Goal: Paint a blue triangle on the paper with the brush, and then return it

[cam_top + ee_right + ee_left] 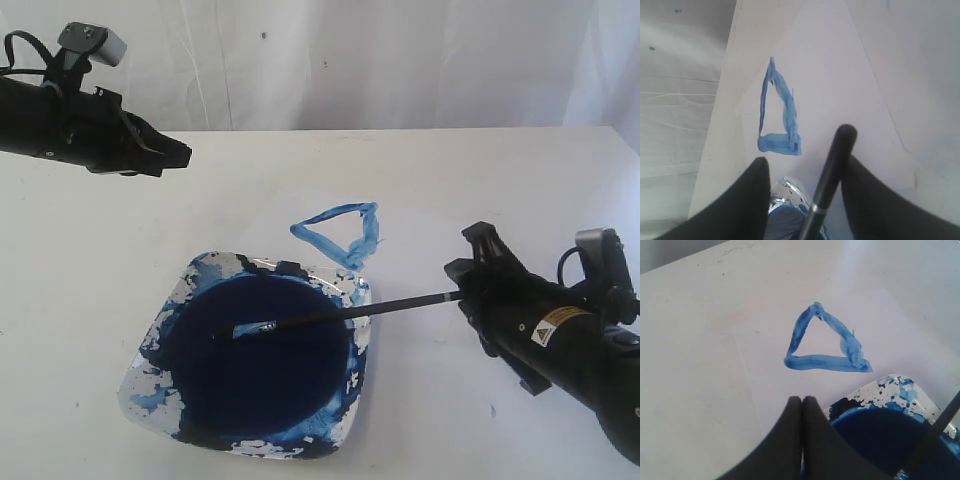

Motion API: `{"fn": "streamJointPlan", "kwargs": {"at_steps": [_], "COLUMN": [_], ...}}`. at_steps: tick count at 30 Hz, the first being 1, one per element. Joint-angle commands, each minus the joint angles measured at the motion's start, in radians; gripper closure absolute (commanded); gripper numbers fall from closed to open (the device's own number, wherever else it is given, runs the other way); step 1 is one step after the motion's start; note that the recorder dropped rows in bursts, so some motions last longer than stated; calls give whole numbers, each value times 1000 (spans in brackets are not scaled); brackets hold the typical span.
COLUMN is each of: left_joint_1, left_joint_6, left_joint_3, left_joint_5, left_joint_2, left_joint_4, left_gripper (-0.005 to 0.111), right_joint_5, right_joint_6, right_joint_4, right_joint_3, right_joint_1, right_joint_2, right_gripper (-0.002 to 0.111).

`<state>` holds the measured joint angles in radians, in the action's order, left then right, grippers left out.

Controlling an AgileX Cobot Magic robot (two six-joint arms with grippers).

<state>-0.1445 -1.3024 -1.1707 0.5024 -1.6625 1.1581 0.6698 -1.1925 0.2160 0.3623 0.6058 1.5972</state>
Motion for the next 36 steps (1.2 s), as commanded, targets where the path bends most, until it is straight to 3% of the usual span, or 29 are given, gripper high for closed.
{"fn": "streamJointPlan", "kwargs": {"at_steps": [1, 10, 18, 25, 30, 34, 36], "left_joint_1": [0, 0, 0, 0, 0, 0, 0], "left_joint_6": [-6, -6, -6, -9, -13, -65, -65], "left_joint_3": [7, 7, 7, 24, 194, 301, 343], "left_joint_5": [22, 38, 40, 2, -217, -248, -248], "left_joint_2": [11, 11, 22, 192, 371, 512, 574], "left_joint_4": [12, 12, 35, 80, 154, 183, 195], "left_gripper": [107, 107, 107, 107, 107, 107, 107], "right_joint_5": [4, 6, -34, -38, -140, -329, -356], "right_joint_6": [55, 226, 321, 758, 1073, 1204, 1217], "right_joint_4": [-12, -92, -198, -44, 5, 5, 5], "right_joint_3": [-4, -4, -6, -163, -249, -249, -249], "right_joint_1": [2, 2, 2, 2, 2, 2, 2], "right_joint_2": [1, -1, -89, -530, -961, -1254, -1366], "right_gripper": [60, 51, 52, 75, 92, 107, 108]}}
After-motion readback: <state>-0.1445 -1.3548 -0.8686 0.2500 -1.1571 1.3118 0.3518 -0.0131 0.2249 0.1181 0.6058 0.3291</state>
